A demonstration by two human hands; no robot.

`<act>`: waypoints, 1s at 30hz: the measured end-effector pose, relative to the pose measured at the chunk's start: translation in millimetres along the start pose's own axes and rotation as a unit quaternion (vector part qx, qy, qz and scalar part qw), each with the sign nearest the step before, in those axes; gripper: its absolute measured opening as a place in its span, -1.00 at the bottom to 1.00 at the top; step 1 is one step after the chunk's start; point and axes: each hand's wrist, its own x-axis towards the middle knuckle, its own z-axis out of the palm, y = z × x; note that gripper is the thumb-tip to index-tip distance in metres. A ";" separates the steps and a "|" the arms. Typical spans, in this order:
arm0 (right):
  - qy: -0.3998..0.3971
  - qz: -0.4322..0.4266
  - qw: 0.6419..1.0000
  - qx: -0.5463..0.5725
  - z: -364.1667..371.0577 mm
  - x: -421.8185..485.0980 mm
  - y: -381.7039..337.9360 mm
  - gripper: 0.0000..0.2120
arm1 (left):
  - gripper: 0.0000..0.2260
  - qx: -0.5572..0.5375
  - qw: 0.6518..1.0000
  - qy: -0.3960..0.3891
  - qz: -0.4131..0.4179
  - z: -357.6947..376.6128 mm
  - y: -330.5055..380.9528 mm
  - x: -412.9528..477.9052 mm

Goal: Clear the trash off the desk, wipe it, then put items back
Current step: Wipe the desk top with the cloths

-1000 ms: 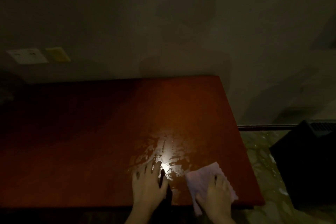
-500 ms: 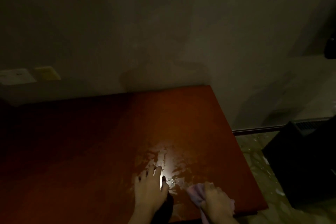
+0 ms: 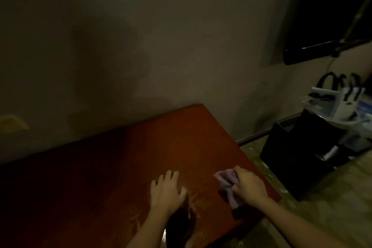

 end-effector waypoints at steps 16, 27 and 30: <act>0.137 0.171 0.975 0.047 -39.8 -81.2 105.1 -0.76 | -0.45 0.040 0.970 -0.042 0.238 -14.1 138.3 27.3; 0.218 0.252 0.927 0.172 -98.1 -143.2 301.5 -0.69 | -0.47 0.033 0.940 -0.055 0.335 -2.0 385.7 25.2; 0.229 0.255 0.915 0.215 -104.9 -158.9 356.0 -0.72 | -0.48 0.016 0.937 -0.059 0.343 9.0 446.3 22.4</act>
